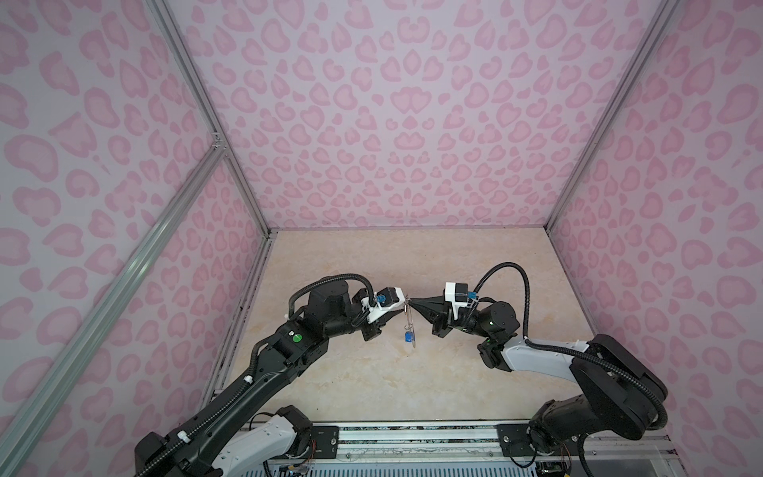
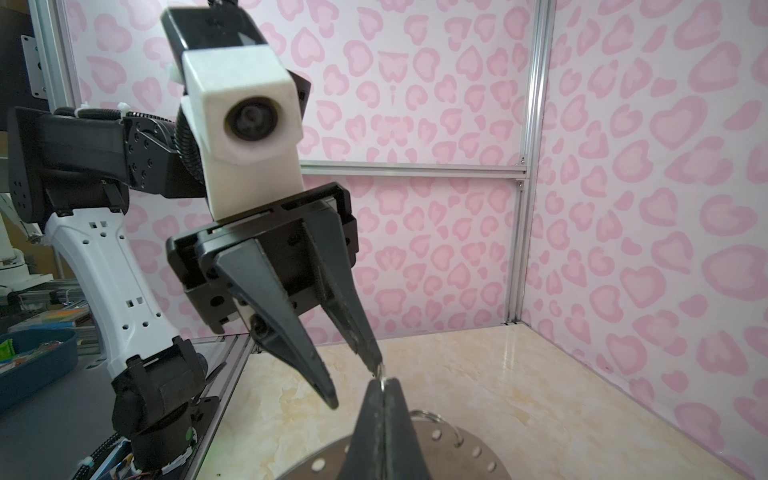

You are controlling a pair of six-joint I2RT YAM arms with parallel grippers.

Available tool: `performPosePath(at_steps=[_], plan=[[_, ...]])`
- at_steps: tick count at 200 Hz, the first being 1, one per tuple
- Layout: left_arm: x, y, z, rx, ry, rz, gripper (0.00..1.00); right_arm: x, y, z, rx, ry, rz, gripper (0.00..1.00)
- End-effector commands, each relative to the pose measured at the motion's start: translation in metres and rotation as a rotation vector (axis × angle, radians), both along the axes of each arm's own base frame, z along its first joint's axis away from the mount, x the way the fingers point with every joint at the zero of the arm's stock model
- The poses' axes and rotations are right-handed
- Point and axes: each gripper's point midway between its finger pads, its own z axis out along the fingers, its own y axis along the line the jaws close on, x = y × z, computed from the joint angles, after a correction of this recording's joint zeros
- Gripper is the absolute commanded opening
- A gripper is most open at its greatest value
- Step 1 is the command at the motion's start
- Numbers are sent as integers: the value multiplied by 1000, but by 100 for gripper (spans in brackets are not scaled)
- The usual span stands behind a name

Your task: Put the keys on the keyring

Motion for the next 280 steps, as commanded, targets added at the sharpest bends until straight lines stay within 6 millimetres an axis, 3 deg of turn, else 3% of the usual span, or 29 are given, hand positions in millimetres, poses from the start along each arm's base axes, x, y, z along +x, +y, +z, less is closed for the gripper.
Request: performPosePath(at_steps=[1,137,200,280], plan=[[-9,-6,5,-9,3,-73,22,-6,0,6,8,-40,18,0],[0,2,6,-9,11,-14,22,-13,1,2,-23,-78,40,0],[-4,-5,5,-18,39,-65,23,-15,3,1,-35,-85,57,0],[-8,-7,3,-13,39,-91,8,-19,7,0,-42,-92,78,0]])
